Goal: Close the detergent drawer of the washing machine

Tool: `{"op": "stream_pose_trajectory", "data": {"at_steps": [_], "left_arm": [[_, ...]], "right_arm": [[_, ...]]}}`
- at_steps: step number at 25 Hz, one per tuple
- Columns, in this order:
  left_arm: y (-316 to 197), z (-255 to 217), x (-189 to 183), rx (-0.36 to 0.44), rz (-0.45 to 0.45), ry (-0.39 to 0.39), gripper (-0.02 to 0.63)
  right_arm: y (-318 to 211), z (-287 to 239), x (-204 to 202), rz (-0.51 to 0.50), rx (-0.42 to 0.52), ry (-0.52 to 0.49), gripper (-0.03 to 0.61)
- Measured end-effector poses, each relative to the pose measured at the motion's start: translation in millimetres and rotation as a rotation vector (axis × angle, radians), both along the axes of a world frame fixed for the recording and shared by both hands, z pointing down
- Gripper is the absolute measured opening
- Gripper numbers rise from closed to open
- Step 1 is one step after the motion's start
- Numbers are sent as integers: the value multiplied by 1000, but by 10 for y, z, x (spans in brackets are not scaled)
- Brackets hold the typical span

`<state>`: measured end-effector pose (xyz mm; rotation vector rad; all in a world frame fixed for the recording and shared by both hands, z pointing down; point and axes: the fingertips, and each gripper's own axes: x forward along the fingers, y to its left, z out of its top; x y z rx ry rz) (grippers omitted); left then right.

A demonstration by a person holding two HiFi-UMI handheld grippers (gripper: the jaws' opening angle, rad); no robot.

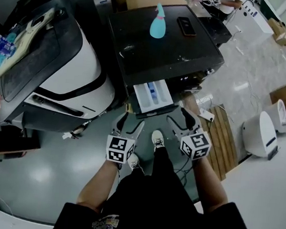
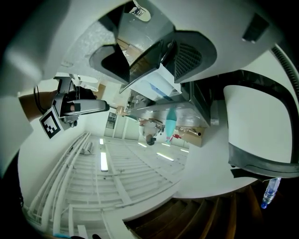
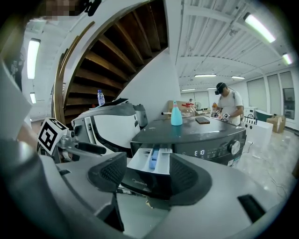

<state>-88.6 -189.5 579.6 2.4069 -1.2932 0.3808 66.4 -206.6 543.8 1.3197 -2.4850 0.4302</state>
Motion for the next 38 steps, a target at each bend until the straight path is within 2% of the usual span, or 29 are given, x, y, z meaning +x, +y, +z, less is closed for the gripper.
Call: {"op": "stream_pose_trajectory", "data": {"at_steps": [7,18,22,26,32,38], "left_arm": [[-55,361,114,-87,-7,6,281],[-193,646,182,-156,-39,2,279],[-237,719,197,-172,-47,-6,275],[-259,775,171,-192,-61,-24,213],[-256,780,206,-207,-60,-25,176],[-266,786,211,-212,-71,-23,176]], "right_arm": [[-119,489,195,1,-101,29,284],[-311,926,345,2,-208,25,258],[-388,1017,321,-15,-222,27,250],[-429,1076,278,-35,-236,28,218],[-425,1091,234,-63,-260,5,181],[-442,1080,233,-65,-260,4,175]]}}
